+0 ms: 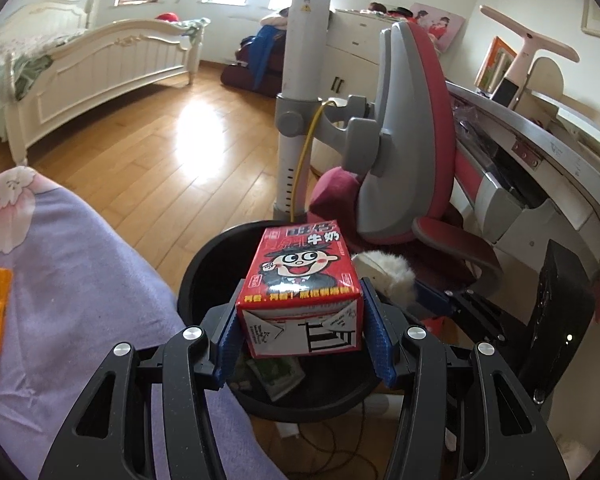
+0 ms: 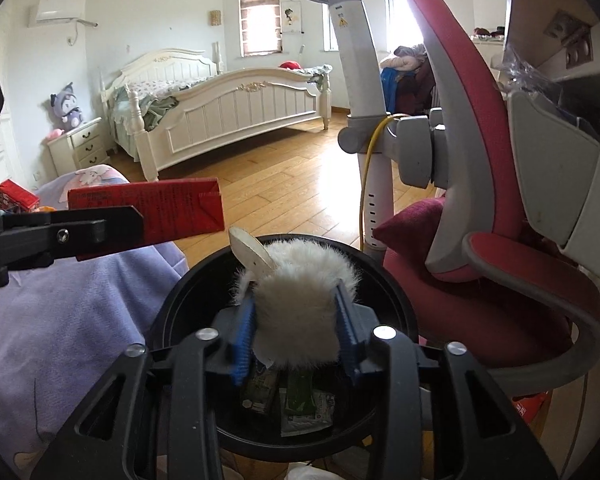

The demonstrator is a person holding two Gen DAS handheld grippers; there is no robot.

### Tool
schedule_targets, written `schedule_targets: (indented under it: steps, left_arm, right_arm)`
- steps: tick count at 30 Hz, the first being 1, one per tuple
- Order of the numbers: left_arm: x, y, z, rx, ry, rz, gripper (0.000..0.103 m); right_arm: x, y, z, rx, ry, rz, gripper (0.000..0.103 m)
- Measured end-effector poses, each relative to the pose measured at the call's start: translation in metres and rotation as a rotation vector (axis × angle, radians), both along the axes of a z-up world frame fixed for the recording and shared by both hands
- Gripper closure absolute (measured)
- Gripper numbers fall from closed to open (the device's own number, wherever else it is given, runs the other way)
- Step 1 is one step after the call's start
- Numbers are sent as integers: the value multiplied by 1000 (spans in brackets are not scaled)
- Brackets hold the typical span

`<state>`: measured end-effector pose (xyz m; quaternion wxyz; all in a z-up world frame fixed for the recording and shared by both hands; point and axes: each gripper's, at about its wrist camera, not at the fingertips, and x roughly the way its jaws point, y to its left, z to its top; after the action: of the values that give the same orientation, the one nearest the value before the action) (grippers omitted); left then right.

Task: Collect trash
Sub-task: 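Carry fluffy item and red carton over the bin and release both, then grasp yellow wrapper with right gripper while left gripper grasps pink hair roller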

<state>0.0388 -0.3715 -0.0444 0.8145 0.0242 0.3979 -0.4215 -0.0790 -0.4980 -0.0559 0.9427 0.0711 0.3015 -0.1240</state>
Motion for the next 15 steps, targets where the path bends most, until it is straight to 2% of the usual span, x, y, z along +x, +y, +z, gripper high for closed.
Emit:
schedule_targets:
  steps: [2,3,4,9,15]
  left_arm:
    - [-2,0,2,7,-12,2,41]
    - [-3,1,4,3,-19,5,35]
    - [-4,4,7,-4,-28,9,34]
    - [-9,25,21,-39,-34,32,33]
    - [-26,74,49,-92,-85,102,33]
  right_arm:
    - [-1,-5,0,15,3,-6,47]
    - [-2,-7,1,16,-1,-9,37]
    - [-3,-8,2,15,-7,-12,34]
    - [-10,-2,7,12,-14,-5,34]
    - [-11,19,15,8,-25,51,34]
